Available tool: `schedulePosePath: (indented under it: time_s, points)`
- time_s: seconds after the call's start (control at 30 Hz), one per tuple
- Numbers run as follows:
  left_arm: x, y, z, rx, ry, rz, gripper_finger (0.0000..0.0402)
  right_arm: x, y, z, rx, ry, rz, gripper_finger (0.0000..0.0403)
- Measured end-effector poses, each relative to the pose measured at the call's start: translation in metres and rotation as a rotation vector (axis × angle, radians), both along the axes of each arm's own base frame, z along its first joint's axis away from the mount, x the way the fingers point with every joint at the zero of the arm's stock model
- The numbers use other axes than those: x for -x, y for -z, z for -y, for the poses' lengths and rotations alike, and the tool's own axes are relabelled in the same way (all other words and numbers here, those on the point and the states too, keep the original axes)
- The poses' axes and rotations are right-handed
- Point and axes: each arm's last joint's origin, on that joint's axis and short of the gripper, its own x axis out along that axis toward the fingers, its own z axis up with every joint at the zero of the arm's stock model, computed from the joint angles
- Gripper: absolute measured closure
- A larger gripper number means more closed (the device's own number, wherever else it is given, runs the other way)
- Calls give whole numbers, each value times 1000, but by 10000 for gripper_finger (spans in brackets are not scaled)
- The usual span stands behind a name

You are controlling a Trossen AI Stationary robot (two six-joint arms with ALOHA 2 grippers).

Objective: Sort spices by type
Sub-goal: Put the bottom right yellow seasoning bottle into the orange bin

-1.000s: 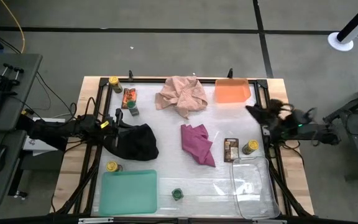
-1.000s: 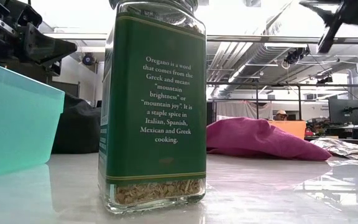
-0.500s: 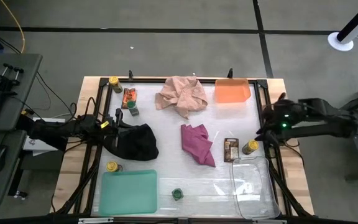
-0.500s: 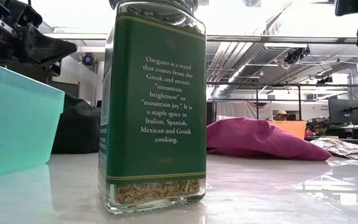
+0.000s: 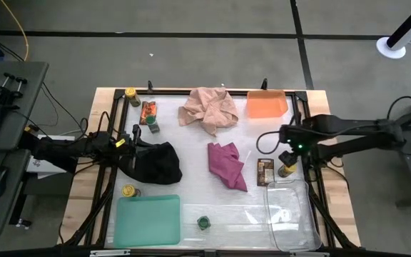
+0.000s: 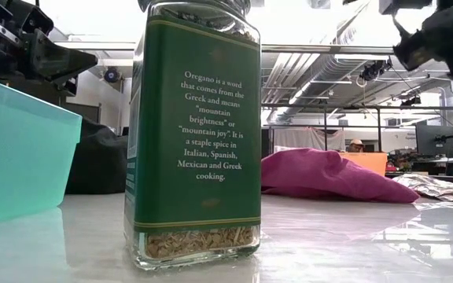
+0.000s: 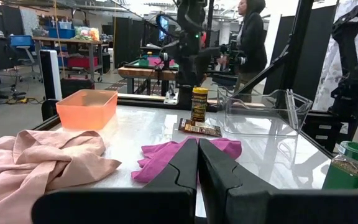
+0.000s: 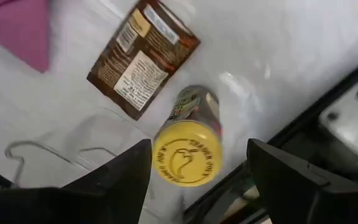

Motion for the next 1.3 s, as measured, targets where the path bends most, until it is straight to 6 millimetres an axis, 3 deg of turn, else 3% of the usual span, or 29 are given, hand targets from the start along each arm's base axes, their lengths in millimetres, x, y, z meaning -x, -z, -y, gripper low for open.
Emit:
schedulePosePath:
  time_s: [0.23,0.47,0.73,1.3]
  points:
    - [0,0,0,0,0,0,401,-10,7,-5,-63,144,-105,143]
    - [0,0,0,0,0,0,401,-14,11,-18,-71,180,-160,143]
    - [0,0,0,0,0,0,401,-13,11,-21,35,253,-160,143]
    - [0,0,0,0,0,0,401,-16,11,-23,-25,276,-147,143]
